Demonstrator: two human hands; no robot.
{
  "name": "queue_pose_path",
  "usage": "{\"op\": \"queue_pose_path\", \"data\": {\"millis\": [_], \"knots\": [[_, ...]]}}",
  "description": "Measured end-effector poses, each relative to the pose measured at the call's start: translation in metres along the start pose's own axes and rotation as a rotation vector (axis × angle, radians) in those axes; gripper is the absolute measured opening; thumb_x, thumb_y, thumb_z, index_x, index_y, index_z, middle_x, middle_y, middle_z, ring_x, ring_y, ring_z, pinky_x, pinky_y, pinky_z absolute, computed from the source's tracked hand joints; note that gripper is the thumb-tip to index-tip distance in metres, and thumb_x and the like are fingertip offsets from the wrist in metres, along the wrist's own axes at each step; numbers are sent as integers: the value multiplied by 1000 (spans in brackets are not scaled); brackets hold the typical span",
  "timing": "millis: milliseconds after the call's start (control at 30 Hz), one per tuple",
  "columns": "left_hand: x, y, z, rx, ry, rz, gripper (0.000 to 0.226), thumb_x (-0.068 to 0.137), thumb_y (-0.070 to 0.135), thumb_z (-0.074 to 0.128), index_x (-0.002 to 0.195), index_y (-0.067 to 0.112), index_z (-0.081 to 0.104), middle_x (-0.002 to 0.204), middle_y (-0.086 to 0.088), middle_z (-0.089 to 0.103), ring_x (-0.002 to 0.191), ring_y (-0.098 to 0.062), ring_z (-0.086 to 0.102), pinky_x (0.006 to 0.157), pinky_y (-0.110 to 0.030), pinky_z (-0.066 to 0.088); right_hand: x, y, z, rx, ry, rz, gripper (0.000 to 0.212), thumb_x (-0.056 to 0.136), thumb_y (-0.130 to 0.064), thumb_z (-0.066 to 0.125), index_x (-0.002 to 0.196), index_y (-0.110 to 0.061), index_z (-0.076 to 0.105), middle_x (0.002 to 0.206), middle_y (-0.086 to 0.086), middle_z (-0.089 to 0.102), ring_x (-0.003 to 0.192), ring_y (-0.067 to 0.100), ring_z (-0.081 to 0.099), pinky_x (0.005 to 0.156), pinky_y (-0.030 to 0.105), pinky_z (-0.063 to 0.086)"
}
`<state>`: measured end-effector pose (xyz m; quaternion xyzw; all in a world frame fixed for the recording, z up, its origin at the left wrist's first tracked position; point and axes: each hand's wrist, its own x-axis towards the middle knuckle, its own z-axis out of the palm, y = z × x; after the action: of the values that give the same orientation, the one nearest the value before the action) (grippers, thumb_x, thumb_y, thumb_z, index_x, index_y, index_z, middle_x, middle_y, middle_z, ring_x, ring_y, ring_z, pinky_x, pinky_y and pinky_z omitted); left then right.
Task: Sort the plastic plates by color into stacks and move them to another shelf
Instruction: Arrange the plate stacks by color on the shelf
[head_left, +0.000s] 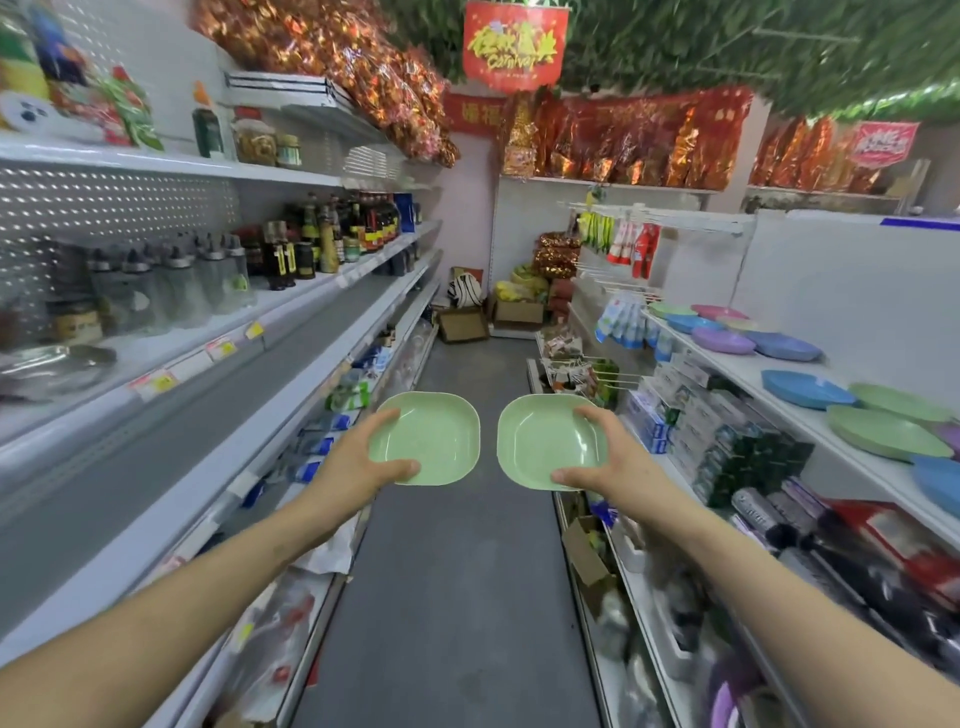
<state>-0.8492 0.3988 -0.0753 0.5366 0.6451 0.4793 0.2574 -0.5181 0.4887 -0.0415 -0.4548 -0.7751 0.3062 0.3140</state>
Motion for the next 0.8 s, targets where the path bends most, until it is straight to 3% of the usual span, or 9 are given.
{"op": "queue_pose_path", "data": {"millis": [200, 467, 800], "knots": [[73, -20, 17, 28, 0, -20, 80, 75, 41, 85, 143, 51, 46, 143, 21, 49, 132, -16, 46, 111, -46, 42, 72, 30, 9, 5, -11, 36, 94, 74, -34, 89, 150, -38, 34, 141, -10, 42, 127, 13, 42, 100, 31, 35], [191, -59, 30, 13, -42, 5, 78, 82, 28, 84, 148, 42, 45, 141, 19, 45, 132, -12, 41, 104, -34, 36, 178, 72, 44, 43, -14, 101, 94, 74, -31, 89, 150, -35, 34, 146, -4, 41, 129, 16, 43, 100, 29, 33], [309, -97, 40, 5, -114, -12, 78, 82, 24, 83, 150, 37, 46, 143, 13, 46, 131, -11, 42, 109, -35, 38, 275, 99, 75, 115, 2, 181, 91, 77, -23, 88, 150, -33, 34, 143, -12, 41, 130, 11, 40, 100, 27, 33]]}}
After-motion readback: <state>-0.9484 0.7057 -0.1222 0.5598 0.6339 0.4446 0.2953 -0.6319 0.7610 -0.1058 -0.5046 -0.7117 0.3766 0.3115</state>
